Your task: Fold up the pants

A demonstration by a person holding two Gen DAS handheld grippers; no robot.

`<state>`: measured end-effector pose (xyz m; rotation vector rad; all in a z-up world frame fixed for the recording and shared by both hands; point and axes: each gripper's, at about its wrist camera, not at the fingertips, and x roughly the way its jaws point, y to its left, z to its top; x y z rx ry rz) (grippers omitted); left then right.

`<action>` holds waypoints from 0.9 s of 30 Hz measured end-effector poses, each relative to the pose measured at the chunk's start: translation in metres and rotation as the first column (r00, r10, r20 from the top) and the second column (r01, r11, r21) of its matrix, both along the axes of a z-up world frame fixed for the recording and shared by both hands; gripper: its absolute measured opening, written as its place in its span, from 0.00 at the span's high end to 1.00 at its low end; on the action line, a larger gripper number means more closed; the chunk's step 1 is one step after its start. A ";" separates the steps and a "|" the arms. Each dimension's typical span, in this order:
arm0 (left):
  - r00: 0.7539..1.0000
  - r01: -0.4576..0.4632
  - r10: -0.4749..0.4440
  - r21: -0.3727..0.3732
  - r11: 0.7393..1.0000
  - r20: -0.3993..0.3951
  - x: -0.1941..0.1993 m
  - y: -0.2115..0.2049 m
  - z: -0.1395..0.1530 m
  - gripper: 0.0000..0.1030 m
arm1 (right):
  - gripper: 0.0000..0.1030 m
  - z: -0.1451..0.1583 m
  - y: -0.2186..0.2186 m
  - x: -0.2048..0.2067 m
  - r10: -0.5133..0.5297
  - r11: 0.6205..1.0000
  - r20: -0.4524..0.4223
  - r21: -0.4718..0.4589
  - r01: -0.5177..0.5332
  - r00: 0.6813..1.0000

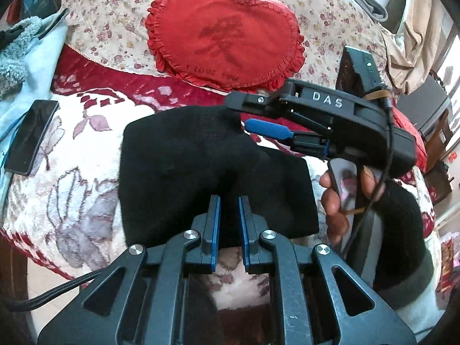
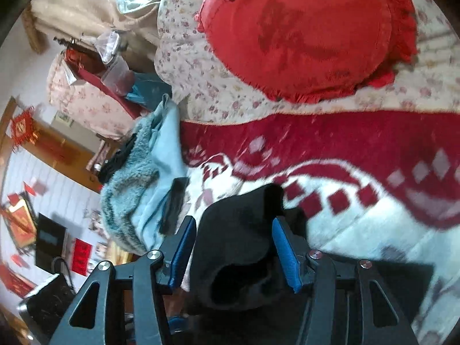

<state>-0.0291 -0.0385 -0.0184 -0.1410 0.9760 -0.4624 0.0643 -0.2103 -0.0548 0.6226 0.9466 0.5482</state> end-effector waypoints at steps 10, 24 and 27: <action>0.994 -0.098 0.097 -0.018 0.995 -0.052 0.016 0.033 -0.013 0.76 | 0.60 -0.020 0.024 0.023 0.062 0.998 -0.027 -0.031 -0.063 0.998; 0.993 -0.086 0.085 -0.013 0.996 -0.083 0.021 0.030 -0.026 0.72 | 0.43 -0.023 0.002 0.024 0.006 0.997 -0.049 -0.074 -0.009 0.999; 0.993 -0.079 0.078 -0.002 0.997 -0.093 0.022 0.028 -0.029 0.72 | 0.44 -0.041 0.016 0.029 0.035 0.995 -0.096 -0.086 -0.043 0.995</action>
